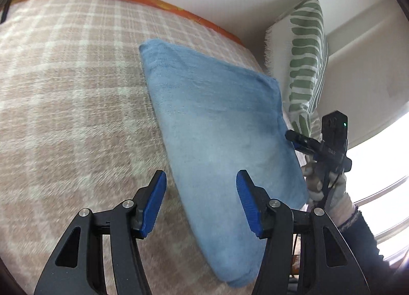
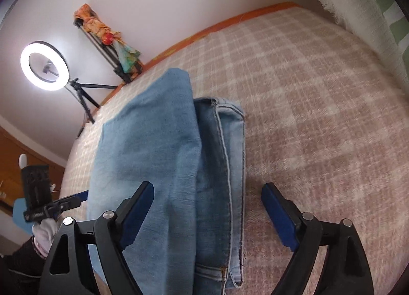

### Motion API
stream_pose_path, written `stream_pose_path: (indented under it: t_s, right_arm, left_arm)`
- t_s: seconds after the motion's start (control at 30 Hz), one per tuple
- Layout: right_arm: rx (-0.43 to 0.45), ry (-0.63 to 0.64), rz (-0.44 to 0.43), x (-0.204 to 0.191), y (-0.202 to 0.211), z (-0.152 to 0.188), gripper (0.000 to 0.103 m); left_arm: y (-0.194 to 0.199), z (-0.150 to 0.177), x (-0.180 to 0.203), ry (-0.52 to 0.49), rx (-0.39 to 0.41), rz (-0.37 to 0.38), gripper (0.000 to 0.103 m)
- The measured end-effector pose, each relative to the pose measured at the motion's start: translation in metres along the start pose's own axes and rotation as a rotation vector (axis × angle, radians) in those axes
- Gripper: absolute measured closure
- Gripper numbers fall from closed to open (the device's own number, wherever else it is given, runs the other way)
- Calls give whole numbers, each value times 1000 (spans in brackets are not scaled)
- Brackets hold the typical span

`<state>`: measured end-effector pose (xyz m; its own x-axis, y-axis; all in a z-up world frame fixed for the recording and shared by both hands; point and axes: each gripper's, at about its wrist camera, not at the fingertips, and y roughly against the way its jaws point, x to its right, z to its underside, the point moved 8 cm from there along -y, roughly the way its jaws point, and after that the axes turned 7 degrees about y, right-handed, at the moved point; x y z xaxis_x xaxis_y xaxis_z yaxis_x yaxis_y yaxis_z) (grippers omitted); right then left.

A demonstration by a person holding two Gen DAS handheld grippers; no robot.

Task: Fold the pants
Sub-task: 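Close both grippers on the edge of the folded jeans, then lift the folded jeans with both grippers and carry them toward the pillow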

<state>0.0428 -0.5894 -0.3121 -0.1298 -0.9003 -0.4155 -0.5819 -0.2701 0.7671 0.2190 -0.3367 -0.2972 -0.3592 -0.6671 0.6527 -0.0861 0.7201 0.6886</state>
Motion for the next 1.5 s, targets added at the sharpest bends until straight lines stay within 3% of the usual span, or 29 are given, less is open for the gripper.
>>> stream_pose_path:
  t_s: [0.2, 0.27, 0.3, 0.37, 0.53, 0.63, 0.77, 0.9, 1.27, 1.5]
  right_arm:
    - [17, 8, -92, -13, -5, 3, 12]
    - [11, 40, -84, -21, -11, 3, 23]
    - [10, 64, -67, -27, -15, 2, 34]
    - [5, 119, -19, -38, -24, 2, 39]
    - [24, 95, 37, -40, -17, -3, 71]
    - [35, 120, 107, -44, -10, -4, 78]
    - [34, 171, 212, -57, -1, -7, 83]
    - [59, 214, 251, -69, 13, -14, 85]
    - [100, 309, 325, -99, 35, -35, 88]
    - [143, 305, 342, -97, 49, -63, 90]
  left_arm:
    - [-17, -7, 2, -3, 9, 19, 47]
    - [-23, -10, 6, -27, 8, 17, 47]
    - [-24, -11, 7, -32, 6, 17, 47]
    - [-28, -15, 9, -22, -4, 12, 47]
    - [-33, -12, 16, -66, 20, -58, 52]
    - [-36, -10, 21, -99, 33, -95, 62]
    - [-32, -14, 24, -107, 57, -110, 80]
    - [-23, -14, 34, -184, 86, -122, 85]
    - [1, -27, 57, -223, 125, -45, 89]
    - [4, -59, 78, -276, 163, -36, 90]
